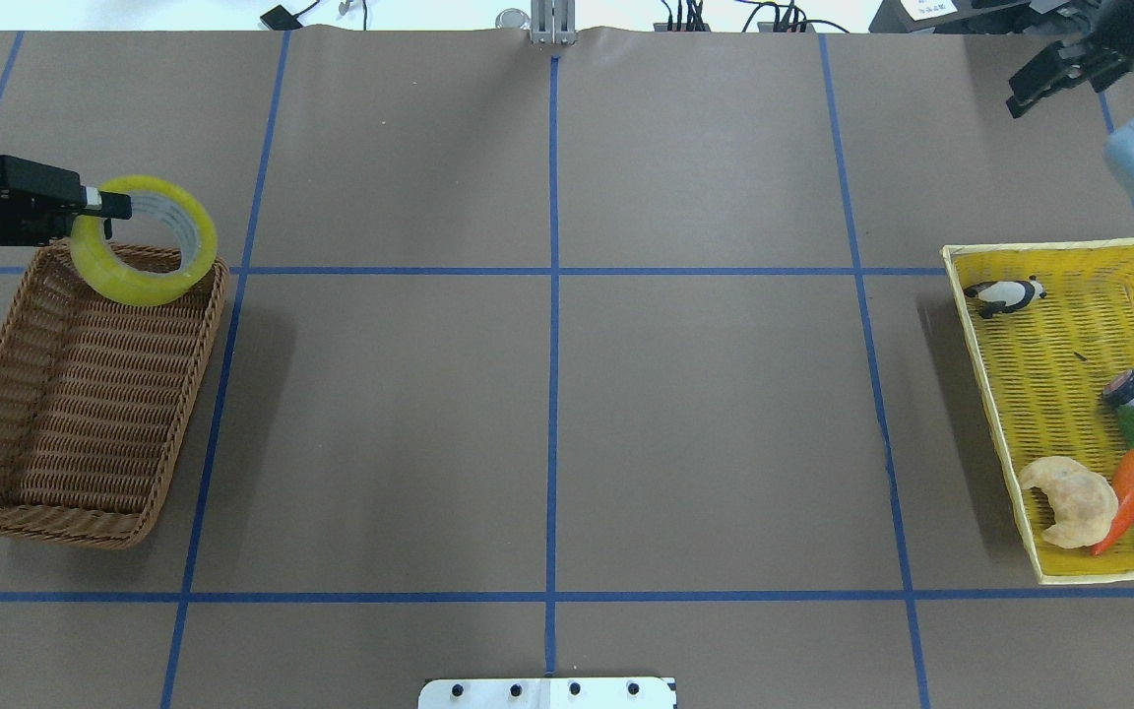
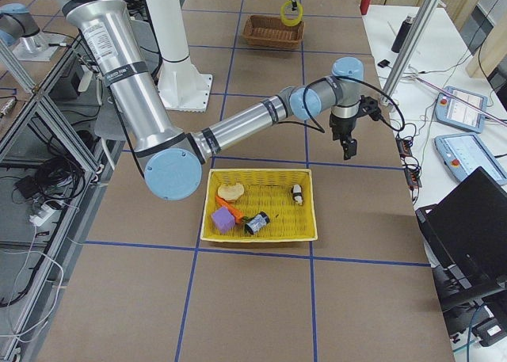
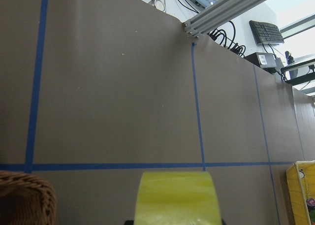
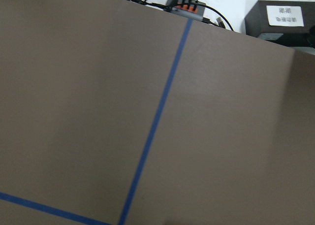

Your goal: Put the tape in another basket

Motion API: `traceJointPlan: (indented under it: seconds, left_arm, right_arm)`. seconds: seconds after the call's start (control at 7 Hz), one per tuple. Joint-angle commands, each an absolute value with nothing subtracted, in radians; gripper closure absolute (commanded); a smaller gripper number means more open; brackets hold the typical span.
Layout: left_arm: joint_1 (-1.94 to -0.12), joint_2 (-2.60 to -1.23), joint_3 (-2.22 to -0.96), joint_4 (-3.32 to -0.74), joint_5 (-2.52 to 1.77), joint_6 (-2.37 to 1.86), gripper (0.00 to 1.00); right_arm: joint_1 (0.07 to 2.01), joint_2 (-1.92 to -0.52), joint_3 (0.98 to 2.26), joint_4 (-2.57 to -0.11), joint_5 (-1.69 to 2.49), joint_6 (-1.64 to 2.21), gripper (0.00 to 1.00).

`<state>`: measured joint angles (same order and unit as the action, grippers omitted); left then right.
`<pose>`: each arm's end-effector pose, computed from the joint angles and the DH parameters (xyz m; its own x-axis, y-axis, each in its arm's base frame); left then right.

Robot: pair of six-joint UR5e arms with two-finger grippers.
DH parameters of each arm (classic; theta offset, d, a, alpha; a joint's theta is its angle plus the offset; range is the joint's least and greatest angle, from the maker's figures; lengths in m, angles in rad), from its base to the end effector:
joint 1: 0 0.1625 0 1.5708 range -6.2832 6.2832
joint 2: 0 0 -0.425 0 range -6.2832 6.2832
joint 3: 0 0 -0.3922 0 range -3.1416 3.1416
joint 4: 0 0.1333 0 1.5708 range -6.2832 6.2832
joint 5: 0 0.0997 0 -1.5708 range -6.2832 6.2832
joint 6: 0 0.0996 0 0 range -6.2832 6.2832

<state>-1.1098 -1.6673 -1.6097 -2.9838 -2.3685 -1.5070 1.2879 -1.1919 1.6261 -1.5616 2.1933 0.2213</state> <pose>0.1675 -0.4766 0.4345 0.0295 0.0407 -0.9987 0.3059 0.9509 0.0478 -0.1058 -0.6334 0.4227 0.7483 -0.2652 0.6080 0.0901 0.9487 0.3029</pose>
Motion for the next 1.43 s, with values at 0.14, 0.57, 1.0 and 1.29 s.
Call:
traceJointPlan:
  seconds: [0.14,0.57,1.0,1.29]
  left_arm:
    - [-1.111,-1.588,-1.515,-3.129,-2.365,-1.511,1.00]
    - [-1.106,-1.603,-1.323,-3.318,-2.356,-1.511,1.00]
    - [-1.098,-1.614,-1.322,-3.321,-2.237,-1.511,0.85]
    - [-1.088,-1.615,-1.318,-3.332,-2.232,-1.496,0.43]
  right_arm:
    - [1.469,-1.401,1.620,-1.566,2.270,-0.097,0.00]
    - [1.581,-1.387,1.621,-1.796,2.260,-0.335,0.00]
    - [1.588,-1.394,1.621,-1.793,2.260,-0.341,0.00]
    - [1.588,-1.402,1.621,-1.787,2.256,-0.341,0.00]
